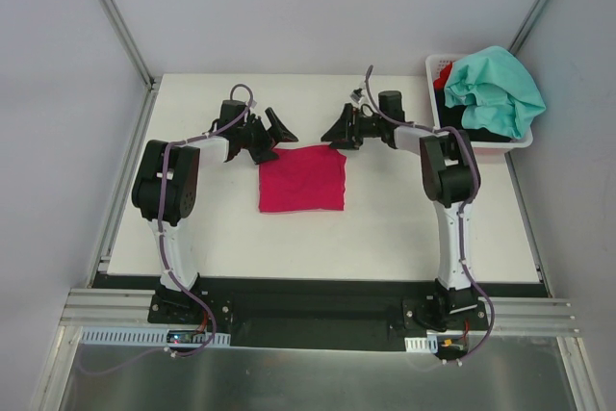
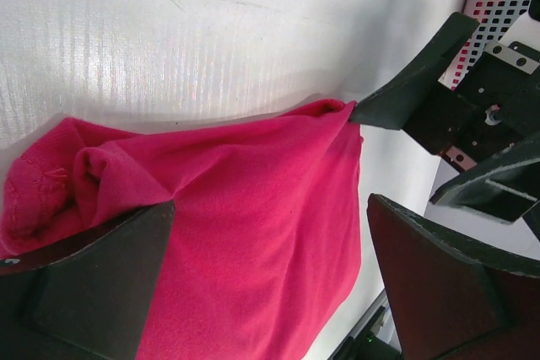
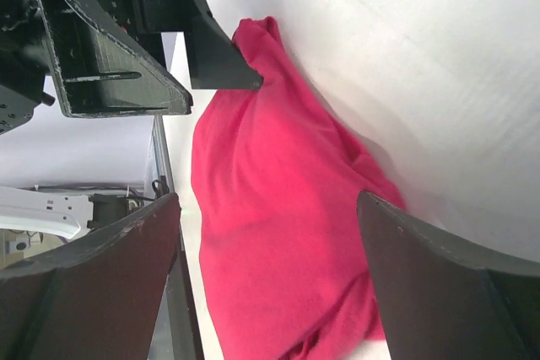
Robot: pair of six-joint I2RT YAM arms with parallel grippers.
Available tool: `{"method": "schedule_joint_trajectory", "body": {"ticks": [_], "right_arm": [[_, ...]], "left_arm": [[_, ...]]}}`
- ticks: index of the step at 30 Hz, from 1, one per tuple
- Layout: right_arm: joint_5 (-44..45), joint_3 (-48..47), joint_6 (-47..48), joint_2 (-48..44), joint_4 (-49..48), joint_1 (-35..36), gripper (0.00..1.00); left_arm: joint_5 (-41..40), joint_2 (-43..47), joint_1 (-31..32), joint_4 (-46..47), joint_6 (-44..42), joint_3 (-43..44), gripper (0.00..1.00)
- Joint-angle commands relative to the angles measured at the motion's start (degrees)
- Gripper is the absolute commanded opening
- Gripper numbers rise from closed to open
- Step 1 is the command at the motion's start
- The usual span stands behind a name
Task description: Fold and stack the t-shirts
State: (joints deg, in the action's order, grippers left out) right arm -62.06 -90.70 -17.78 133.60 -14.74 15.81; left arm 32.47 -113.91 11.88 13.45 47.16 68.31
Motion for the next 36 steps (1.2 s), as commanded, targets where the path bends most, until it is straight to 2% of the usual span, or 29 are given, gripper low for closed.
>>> {"method": "schedule_joint_trajectory", "body": {"ticks": [1, 5, 8, 9, 11, 16, 21, 27, 36], "right_arm": [[-2.0, -1.3, 0.7, -1.0, -2.5, -1.2, 0.89], [-1.9, -1.2, 0.6, -1.5, -2.5, -1.7, 0.92], [-2.1, -0.3, -0.1, -3.7, -2.5, -1.5, 1.0], [-2.2, 0.2, -0.2, -4.7, -2.5, -1.4, 0.97], [-2.0, 1.0, -0.1, -8.9, -2.0, -0.9, 0.96], [-1.2, 1.8, 3.8, -18.1, 5.9, 0.8, 0.96], [0.4, 9.0, 4.2, -26.0, 6.2, 3.3, 0.96], [3.1, 18.1, 3.3, -28.4, 3.1, 8.1, 0.96], [3.7, 22.3, 3.1, -25.6, 0.3, 9.9, 0.96]], "left_arm": [[-1.1, 0.3, -0.8, 0.3, -0.5, -0.6, 0.99], [-1.4, 1.0, -0.8, 0.3, -0.7, -1.0, 0.99], [-1.5, 1.9, -0.8, -0.4, -0.8, -0.8, 0.99], [-1.6, 2.2, -0.8, -0.8, -1.0, -0.5, 0.99], [-2.2, 3.2, -0.9, -2.4, -1.8, 0.1, 0.99], [-5.9, 7.4, -1.2, -7.6, -5.7, 3.6, 0.99], [-4.6, 9.0, -2.6, -9.3, -4.8, 6.0, 0.99], [-4.3, 9.0, -2.6, -8.7, -3.8, 5.4, 0.99], [-2.0, 6.8, -2.6, -5.0, -1.5, 4.4, 0.99]]}}
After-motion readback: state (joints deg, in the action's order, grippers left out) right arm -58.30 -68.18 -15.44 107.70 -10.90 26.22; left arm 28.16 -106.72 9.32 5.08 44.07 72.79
